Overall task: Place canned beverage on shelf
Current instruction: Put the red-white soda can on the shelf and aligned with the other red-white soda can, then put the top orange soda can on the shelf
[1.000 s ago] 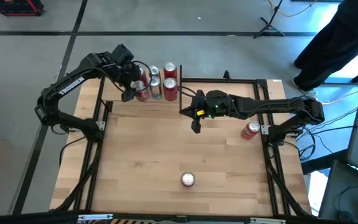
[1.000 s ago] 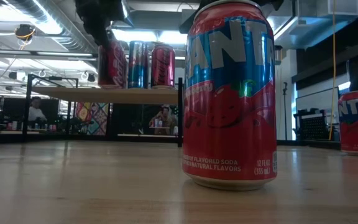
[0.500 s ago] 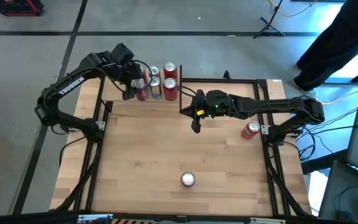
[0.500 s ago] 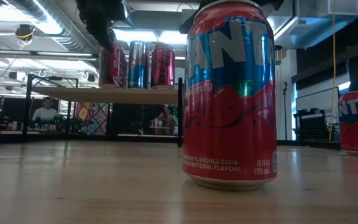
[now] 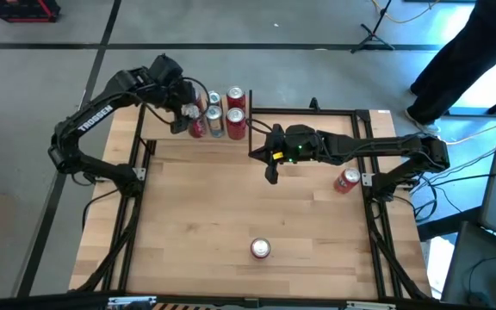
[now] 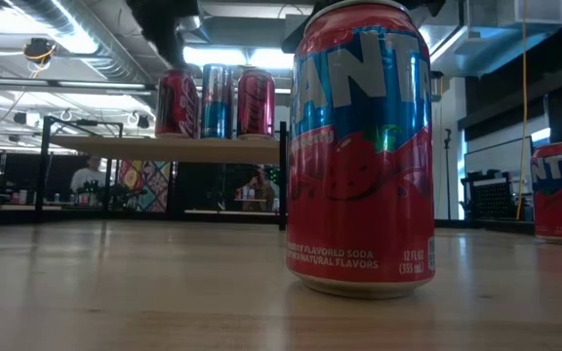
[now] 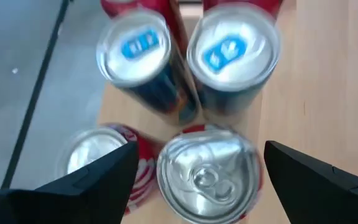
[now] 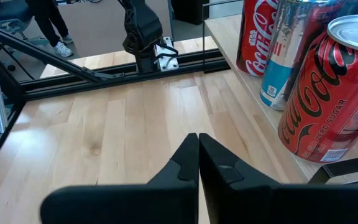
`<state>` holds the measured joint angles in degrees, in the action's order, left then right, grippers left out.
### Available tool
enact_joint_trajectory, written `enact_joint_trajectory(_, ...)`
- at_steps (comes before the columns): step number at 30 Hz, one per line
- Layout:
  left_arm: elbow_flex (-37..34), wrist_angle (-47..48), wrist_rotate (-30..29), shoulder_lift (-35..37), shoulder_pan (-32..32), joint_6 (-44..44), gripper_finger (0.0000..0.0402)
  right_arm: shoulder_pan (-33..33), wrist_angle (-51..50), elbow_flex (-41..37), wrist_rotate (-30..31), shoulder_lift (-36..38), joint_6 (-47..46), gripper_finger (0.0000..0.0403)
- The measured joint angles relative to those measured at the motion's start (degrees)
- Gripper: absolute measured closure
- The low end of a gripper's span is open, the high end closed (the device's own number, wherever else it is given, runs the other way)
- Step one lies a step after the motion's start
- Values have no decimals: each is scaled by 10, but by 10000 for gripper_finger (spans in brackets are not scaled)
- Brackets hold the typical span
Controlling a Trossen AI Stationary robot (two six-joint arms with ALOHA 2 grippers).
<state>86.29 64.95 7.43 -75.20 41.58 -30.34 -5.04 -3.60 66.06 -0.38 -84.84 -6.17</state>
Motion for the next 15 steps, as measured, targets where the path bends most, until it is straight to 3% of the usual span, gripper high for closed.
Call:
enact_joint_trajectory(9,115,0,1,0,-28,60,68,0,-2,1,8,0,1,398)
enact_joint_trajectory(12,147,0,7,1,-39,143,68,-2,-84,39,30,0,4,398)
enact_joint_trajectory(15,153,3,39,5,-54,196,68,-3,-245,111,73,5,-1,398)
